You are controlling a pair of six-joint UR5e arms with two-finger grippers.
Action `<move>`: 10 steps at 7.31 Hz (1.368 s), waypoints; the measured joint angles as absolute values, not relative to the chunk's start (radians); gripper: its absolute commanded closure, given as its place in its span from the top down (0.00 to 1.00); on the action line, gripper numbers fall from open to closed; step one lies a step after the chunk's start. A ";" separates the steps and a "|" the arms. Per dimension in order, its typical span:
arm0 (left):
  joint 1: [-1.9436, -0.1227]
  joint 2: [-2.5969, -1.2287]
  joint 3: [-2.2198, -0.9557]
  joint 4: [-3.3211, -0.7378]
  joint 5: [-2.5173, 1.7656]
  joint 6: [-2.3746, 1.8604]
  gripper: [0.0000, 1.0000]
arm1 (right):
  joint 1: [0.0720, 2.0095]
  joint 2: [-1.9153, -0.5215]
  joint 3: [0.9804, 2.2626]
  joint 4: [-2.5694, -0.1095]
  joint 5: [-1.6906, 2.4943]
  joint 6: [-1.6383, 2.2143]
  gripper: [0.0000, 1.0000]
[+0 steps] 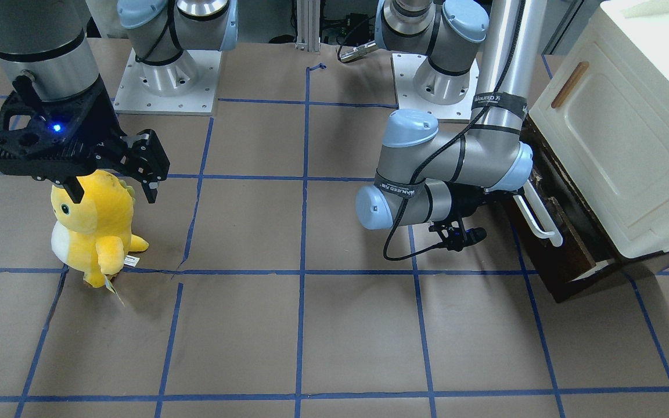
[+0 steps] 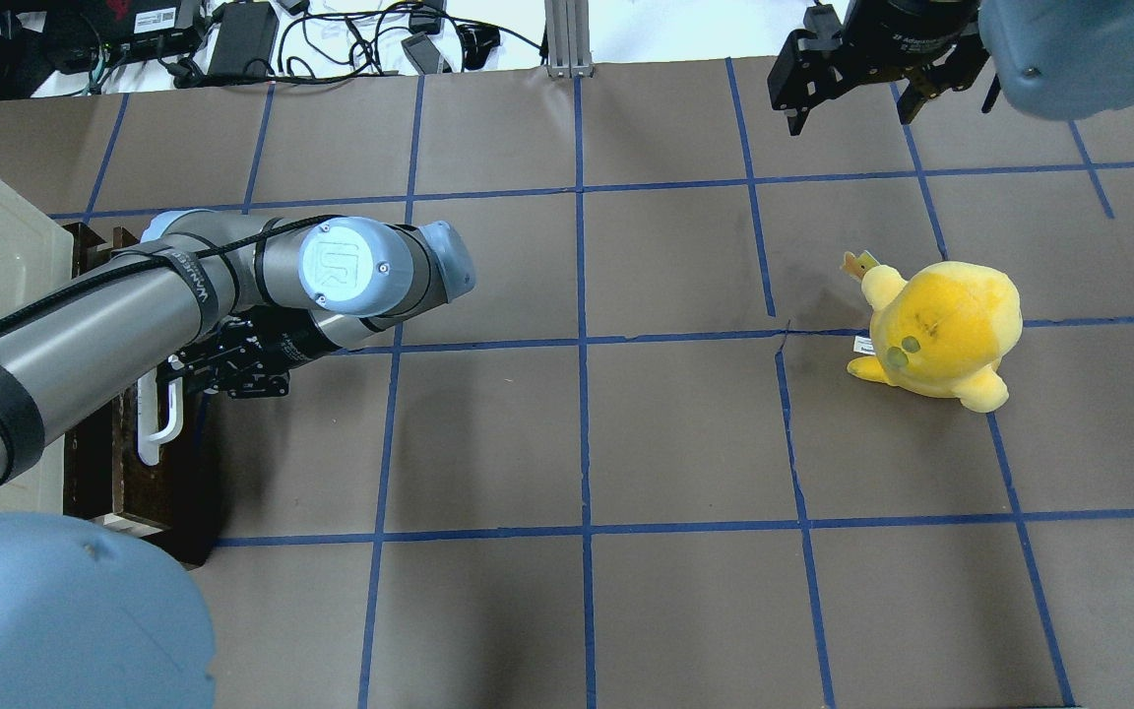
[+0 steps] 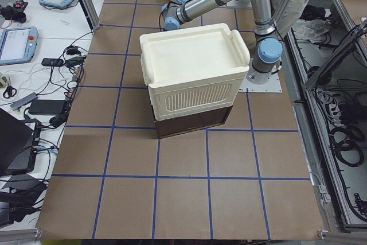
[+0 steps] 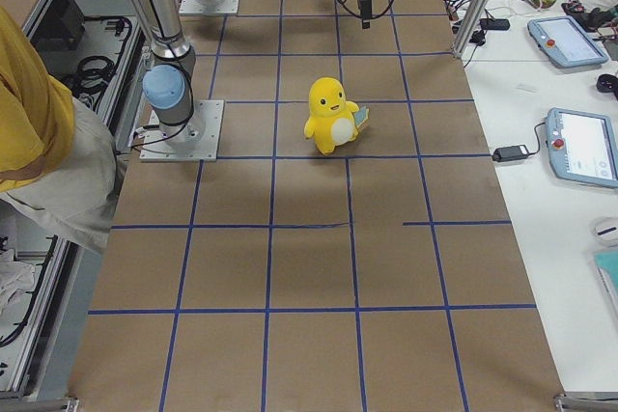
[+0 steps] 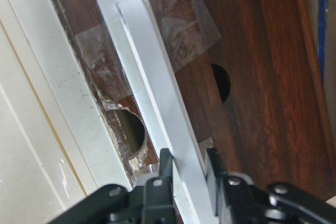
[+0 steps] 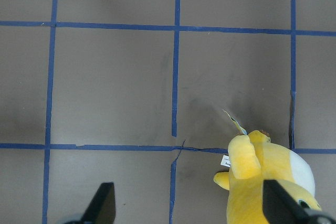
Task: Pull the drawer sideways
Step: 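Pull the drawer handle with the left gripper, sliding the drawer out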
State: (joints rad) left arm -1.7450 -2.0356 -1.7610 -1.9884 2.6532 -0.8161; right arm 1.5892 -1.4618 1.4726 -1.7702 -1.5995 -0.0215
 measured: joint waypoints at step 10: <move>-1.843 -2.039 -1.737 -1.990 2.645 -0.811 0.13 | 1.589 -1.462 1.473 -1.770 -1.600 -0.021 1.00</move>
State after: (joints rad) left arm -1.8433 -2.0392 -1.7371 -1.9902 2.6446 -0.8105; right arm 1.5892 -1.4619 1.4726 -1.7702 -1.5999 -0.0215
